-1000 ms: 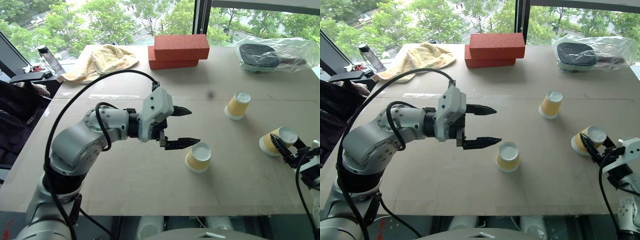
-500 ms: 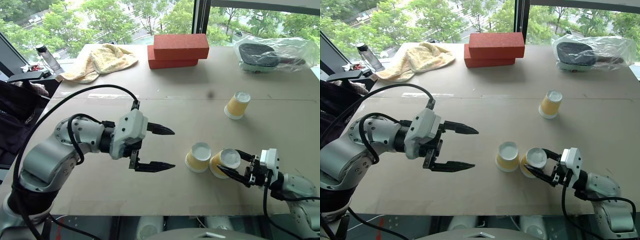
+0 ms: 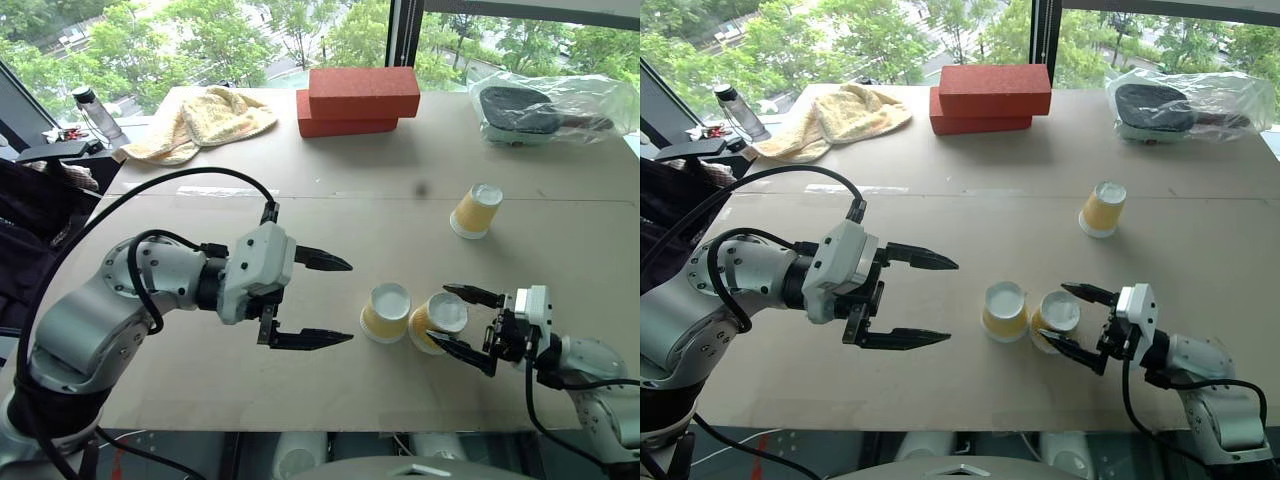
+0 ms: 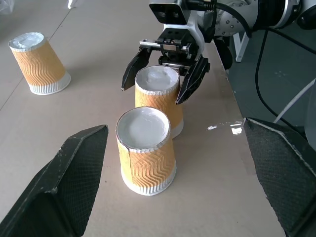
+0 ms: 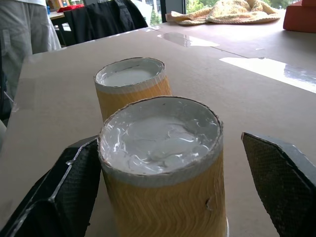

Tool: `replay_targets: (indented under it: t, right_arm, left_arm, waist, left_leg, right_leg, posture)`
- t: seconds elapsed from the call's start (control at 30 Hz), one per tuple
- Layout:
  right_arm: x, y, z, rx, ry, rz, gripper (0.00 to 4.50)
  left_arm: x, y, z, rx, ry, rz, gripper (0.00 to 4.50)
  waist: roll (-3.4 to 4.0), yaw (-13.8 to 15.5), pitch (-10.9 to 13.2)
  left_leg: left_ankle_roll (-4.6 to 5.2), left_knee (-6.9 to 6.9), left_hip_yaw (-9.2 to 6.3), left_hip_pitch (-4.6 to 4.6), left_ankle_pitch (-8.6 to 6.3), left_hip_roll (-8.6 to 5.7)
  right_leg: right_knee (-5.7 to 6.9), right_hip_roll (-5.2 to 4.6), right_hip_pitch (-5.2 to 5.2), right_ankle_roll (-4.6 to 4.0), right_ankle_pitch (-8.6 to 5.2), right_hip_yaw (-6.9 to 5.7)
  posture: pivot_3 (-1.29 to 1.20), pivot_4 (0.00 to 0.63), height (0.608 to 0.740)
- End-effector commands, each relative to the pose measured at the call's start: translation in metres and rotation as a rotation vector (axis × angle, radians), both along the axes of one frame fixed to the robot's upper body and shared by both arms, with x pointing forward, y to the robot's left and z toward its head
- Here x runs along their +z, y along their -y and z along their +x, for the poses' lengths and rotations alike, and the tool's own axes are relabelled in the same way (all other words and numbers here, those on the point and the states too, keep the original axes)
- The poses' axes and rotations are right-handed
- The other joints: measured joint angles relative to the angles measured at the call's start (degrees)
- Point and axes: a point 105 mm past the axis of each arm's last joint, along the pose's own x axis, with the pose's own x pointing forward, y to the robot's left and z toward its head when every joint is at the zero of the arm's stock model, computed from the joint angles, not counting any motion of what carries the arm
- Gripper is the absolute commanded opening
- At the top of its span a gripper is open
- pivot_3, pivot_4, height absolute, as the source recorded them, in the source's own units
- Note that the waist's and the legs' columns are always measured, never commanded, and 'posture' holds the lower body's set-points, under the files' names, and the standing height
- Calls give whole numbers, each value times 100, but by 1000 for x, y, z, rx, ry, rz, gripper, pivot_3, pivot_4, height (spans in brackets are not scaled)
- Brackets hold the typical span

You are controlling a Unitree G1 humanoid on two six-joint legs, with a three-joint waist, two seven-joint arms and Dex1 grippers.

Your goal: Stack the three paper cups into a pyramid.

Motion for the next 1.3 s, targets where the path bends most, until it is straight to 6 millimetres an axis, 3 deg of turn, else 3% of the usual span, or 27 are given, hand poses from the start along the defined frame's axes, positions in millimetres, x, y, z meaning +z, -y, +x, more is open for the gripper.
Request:
replay_targets:
  t: [0.03,0.23,0.3,0.37,0.5,0.7,0.9,1.13,1.3]
  right_arm:
    - [21,7,-10,26,87,-14,4438]
    - [54,15,-22,-7,170,19,4438]
    - [76,22,-3,-127,215,109,4438]
    - [85,37,34,-325,265,137,4438]
    - [77,65,94,-633,240,111,4438]
    - [65,85,136,-756,189,66,4438]
    - [52,79,150,-682,114,102,4438]
    - [53,67,156,-603,61,195,4438]
    - [48,68,167,-634,56,147,4438]
  left_arm:
    - [4,-1,-3,-20,13,1,4500]
    - [6,-5,-1,-8,2,-29,4500]
    - [20,2,0,8,-57,-192,4500]
    - [24,6,13,93,-58,-253,4500]
    - [25,12,42,247,-15,-276,4500]
    - [15,28,63,330,-16,-243,4500]
    - [14,30,73,362,9,-227,4500]
    - [11,27,77,372,20,-206,4500]
    - [10,29,76,361,21,-205,4500]
  waist:
    - [0,-1,0]
    - [0,-5,0]
    - [-1,-22,0]
    - [-21,-76,6]
    - [-24,-59,5]
    - [-19,-5,5]
    - [-16,-19,7]
    - [-14,-63,6]
    - [-14,-95,6]
  left_leg:
    - [0,0,1,0,0,0]
    - [0,0,0,-1,0,1]
    - [0,0,0,1,0,3]
    - [0,8,2,5,0,7]
    - [-8,11,-9,10,5,-6]
    - [-12,12,-13,-49,8,-10]
    - [-14,10,-17,-70,9,-2]
    - [-24,15,-19,-56,15,-2]
    - [-24,15,-21,-59,15,0]
  right_leg:
    - [1,0,-1,0,0,-2]
    - [2,0,-1,0,0,-13]
    - [4,0,0,1,0,-11]
    - [10,-1,2,1,1,-6]
    - [13,-1,11,0,3,7]
    - [10,1,-42,2,3,12]
    - [11,8,-62,3,3,6]
    - [20,5,-49,3,4,9]
    - [19,4,-50,3,4,6]
  posture:
    - [0,150,730]
    - [0,150,730]
    - [0,150,730]
    - [0,150,730]
    - [0,150,730]
    - [0,150,730]
    - [0,150,730]
    - [0,150,730]
    - [0,150,730]
